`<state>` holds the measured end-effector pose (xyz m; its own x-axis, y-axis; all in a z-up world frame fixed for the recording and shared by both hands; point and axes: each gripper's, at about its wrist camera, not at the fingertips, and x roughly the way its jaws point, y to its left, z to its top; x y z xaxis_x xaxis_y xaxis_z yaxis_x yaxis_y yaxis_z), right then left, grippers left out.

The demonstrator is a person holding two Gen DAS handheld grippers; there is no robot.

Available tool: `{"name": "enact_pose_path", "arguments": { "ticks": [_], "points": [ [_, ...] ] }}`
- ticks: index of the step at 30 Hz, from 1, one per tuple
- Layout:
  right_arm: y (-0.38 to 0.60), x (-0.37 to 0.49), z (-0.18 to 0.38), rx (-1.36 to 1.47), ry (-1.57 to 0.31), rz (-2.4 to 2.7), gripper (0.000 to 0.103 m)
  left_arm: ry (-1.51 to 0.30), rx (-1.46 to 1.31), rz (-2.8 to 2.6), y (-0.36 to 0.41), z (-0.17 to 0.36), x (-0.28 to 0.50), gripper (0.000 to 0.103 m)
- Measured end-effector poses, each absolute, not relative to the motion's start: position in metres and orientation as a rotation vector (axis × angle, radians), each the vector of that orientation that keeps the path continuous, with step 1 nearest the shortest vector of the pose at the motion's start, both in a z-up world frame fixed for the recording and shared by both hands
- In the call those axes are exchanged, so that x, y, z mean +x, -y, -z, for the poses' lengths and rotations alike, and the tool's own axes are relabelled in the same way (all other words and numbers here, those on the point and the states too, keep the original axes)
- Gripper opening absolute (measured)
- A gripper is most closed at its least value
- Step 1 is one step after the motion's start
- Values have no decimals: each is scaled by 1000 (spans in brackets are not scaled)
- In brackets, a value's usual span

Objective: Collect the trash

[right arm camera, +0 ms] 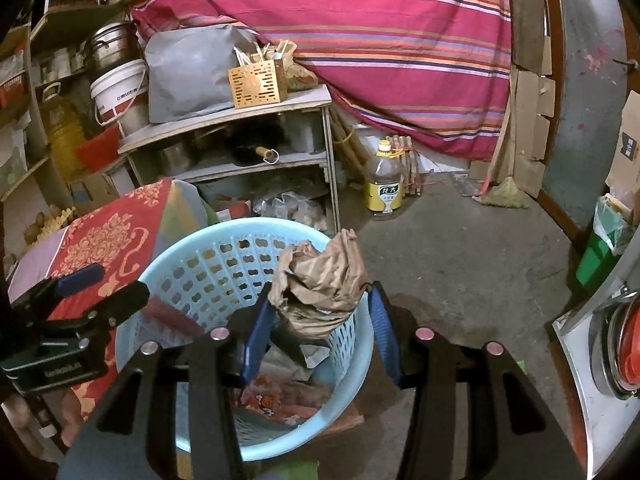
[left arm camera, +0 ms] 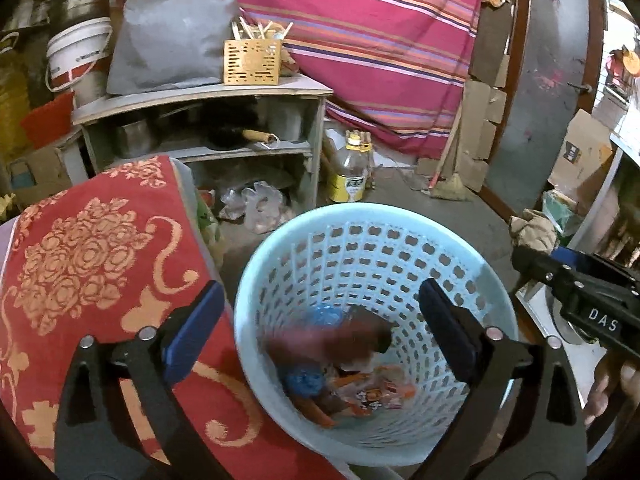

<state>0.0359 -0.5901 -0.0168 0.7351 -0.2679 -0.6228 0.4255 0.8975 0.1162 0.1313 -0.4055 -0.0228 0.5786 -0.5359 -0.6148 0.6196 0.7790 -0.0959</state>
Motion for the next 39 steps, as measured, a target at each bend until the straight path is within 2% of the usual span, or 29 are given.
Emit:
{"name": "enact_pose_path", "arguments": {
  "ticks": [8, 10, 11, 12, 13, 17, 19, 27, 39],
  "points": [
    [576, 49, 18, 251, -642, 349, 48, -587, 132, 557, 353, -6, 135, 97],
    [567, 55, 19, 252, -641, 337, 52, -572, 127, 532, 335, -12, 133, 97],
    [564, 57, 18, 256, -637, 334, 60, -565, 127, 522, 328, -14, 133, 97],
    [559, 59, 17, 258, -632, 339, 80, -556, 127, 509, 321, -16, 131, 97],
    [554, 59, 16, 249, -621, 351, 85, -552, 125, 501, 316, -18, 130, 97],
    [539, 59, 12, 237, -629, 360, 85, -533, 106, 473, 284, -27, 122, 97],
    [529, 51, 5, 237, -612, 342, 93, -506, 112, 452, 270, -32, 114, 97],
    [451, 12, -22, 179, -506, 298, 98, -400, 106, 309, 191, -48, 69, 98],
    [304, -14, -12, 27, -429, 162, 98, -375, 62, 142, 77, -26, 14, 98]
  ]
}}
